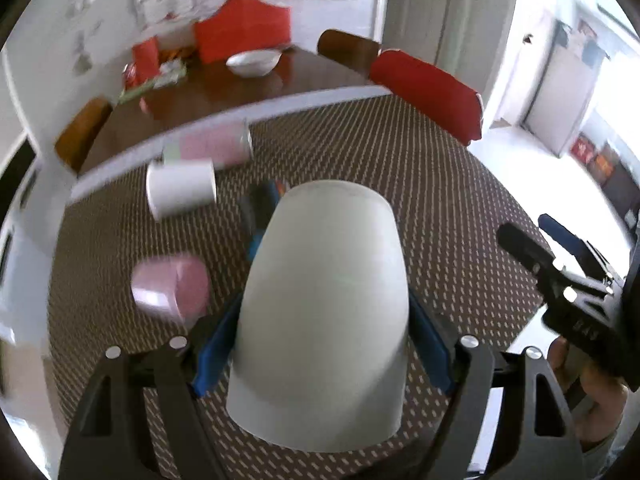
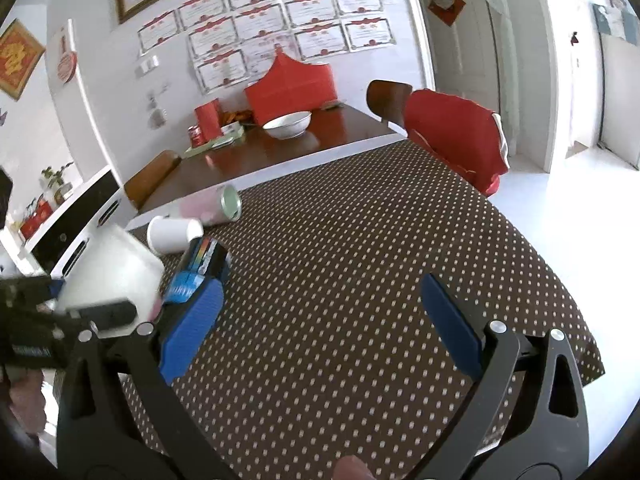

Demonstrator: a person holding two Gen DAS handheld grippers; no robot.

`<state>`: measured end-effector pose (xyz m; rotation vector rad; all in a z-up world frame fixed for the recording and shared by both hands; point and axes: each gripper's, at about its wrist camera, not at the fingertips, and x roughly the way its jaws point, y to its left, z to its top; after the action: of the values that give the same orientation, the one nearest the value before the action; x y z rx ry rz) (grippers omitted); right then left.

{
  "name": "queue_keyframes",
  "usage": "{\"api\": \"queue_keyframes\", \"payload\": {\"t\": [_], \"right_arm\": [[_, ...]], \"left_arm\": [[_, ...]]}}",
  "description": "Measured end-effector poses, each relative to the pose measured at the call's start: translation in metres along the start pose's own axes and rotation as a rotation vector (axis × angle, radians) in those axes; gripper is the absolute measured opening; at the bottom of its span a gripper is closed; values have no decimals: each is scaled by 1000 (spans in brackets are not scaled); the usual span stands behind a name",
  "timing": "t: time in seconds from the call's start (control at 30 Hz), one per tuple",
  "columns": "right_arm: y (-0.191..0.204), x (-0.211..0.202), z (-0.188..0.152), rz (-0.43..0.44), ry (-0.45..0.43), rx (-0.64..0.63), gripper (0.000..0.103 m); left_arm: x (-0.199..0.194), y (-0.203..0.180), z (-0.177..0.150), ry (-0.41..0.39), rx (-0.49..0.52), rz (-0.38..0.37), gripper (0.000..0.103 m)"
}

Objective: Flip cup upside down

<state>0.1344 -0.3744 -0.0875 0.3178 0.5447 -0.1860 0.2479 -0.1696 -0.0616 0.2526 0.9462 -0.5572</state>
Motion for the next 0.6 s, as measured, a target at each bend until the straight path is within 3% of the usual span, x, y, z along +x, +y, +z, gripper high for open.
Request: {"api": "queue_keyframes", "payload": {"t": [0.13, 0.33, 0.6], "right_arm": [[3, -11, -15, 3, 3, -23, 97], [5, -25, -33, -3, -1, -31, 97], [8, -34, -49, -8, 3, -31, 97]], "left_arm": [[13, -2, -32, 28, -62, -7, 78], [47, -6, -53, 72, -126, -10, 78], [46, -11, -65, 33, -130, 20, 78]]}}
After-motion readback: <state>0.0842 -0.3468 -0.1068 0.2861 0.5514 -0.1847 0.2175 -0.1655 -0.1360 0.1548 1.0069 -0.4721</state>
